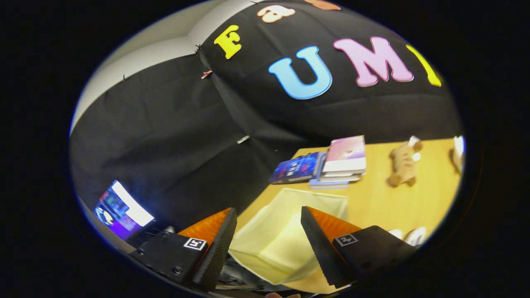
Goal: Open the storage box then place both shoes into the box .Put the left shoe in first, then the right shoe, with the right side of both shoes facing outward in a uniform manner.
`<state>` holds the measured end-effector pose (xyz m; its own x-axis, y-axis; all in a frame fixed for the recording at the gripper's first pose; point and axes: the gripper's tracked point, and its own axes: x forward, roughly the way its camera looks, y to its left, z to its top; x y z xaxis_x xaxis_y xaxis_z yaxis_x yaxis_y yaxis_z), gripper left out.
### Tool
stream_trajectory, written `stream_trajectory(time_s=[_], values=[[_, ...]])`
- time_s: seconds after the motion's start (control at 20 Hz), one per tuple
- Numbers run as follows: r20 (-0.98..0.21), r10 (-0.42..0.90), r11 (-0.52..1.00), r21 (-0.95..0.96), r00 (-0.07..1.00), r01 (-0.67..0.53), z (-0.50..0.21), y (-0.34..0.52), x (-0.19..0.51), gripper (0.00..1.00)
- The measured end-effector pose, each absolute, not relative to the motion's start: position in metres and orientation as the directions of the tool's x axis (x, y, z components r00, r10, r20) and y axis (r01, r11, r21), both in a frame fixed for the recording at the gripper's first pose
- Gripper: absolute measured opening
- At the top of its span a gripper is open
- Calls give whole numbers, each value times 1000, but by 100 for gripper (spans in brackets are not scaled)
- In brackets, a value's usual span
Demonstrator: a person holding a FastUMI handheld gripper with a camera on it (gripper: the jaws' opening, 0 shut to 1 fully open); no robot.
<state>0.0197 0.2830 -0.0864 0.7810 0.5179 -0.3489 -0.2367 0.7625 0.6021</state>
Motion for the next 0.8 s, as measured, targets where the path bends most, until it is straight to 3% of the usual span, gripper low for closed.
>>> stream_trajectory(time_s=[0.3, 0.55, 0.8], values=[[-562, 272, 944, 312, 781, -104, -158, 171, -30, 96], [-712, 226, 971, 218, 665, -97, -239, 144, -93, 95], [-775, 247, 969, 187, 581, -162, -296, 154, -119, 89]])
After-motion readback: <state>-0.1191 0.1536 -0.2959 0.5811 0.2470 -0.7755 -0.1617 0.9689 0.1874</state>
